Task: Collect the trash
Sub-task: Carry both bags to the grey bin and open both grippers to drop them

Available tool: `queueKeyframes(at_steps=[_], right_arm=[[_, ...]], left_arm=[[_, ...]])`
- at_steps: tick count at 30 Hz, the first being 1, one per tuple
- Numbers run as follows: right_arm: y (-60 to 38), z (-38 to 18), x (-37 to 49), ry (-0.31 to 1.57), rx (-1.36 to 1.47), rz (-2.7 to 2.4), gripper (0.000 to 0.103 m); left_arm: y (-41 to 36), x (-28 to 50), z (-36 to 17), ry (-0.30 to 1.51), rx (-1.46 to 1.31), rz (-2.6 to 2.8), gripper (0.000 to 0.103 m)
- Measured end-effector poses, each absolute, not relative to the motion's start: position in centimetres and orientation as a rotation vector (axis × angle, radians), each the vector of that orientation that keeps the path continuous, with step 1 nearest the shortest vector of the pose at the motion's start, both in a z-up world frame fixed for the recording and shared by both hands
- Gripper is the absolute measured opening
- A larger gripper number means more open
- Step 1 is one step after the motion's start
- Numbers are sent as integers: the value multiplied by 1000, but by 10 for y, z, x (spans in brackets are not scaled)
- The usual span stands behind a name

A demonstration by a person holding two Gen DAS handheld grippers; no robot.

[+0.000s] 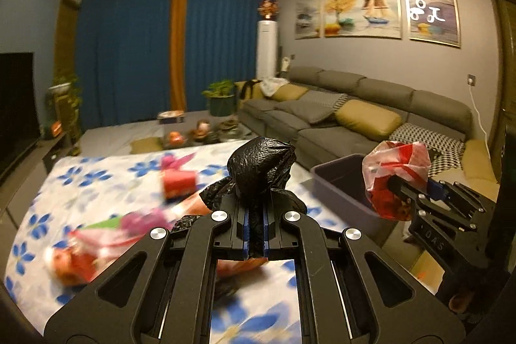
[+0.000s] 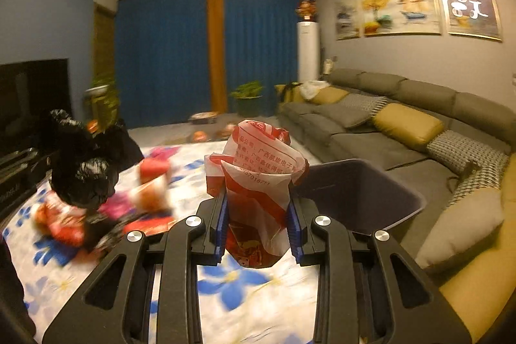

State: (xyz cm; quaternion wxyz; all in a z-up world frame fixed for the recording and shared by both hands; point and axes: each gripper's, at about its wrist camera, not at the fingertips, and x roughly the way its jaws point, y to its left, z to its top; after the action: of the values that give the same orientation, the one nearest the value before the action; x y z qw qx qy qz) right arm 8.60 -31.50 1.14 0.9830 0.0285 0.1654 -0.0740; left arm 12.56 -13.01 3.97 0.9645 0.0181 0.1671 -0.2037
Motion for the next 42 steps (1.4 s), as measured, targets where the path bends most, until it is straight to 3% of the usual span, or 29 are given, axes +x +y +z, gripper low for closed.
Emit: queueKeyframes(at_steps=[19,38,42], right_arm=[[-437,8,125,325,131,-360,32],[-478,-9,161,357,194,-370,35],[-481,-8,162,353,189,-375,40]], left_arm=[[-297,203,16,382,67,-624,5],[-347,249,-15,474,47,-673,5],[-352,254,-16,490,40,-689,6]])
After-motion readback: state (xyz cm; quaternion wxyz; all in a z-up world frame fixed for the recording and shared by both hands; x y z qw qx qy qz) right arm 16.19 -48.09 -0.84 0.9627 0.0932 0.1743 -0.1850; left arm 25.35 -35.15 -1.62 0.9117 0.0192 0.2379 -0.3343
